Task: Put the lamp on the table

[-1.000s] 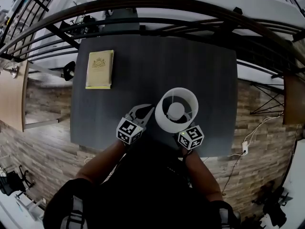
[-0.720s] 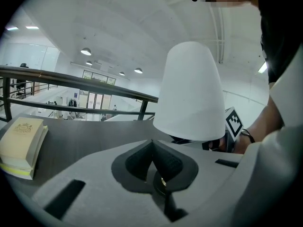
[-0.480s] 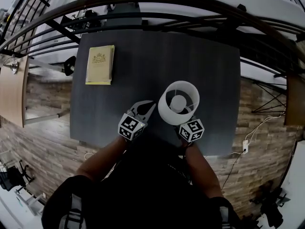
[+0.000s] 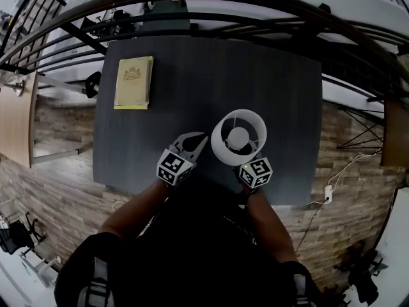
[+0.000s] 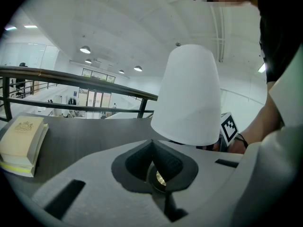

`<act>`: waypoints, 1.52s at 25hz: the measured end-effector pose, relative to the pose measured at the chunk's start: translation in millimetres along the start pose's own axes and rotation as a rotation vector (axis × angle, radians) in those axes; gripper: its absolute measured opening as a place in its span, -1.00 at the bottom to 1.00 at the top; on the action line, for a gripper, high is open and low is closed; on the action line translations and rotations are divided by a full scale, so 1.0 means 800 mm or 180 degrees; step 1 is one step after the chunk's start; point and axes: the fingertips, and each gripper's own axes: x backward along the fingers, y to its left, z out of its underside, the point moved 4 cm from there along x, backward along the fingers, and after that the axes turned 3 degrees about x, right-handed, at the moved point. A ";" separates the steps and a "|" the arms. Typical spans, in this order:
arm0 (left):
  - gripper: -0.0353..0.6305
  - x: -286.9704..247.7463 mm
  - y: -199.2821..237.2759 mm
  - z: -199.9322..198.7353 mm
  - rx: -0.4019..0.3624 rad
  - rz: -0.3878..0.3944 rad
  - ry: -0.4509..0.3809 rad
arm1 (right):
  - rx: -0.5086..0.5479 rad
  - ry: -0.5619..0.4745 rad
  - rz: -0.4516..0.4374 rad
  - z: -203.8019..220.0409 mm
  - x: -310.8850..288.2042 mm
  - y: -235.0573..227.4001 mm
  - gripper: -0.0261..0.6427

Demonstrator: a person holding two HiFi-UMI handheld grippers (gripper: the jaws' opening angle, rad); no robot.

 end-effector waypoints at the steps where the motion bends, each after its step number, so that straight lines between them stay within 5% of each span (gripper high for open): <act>1: -0.87 0.001 0.000 -0.001 0.0002 -0.0003 -0.0014 | 0.0014 0.0001 0.0006 0.001 0.001 0.000 -0.59; 38: -0.87 0.107 -0.056 -0.004 -0.0150 0.0068 -0.0237 | 0.0176 0.0227 0.0548 0.062 0.068 0.033 -0.50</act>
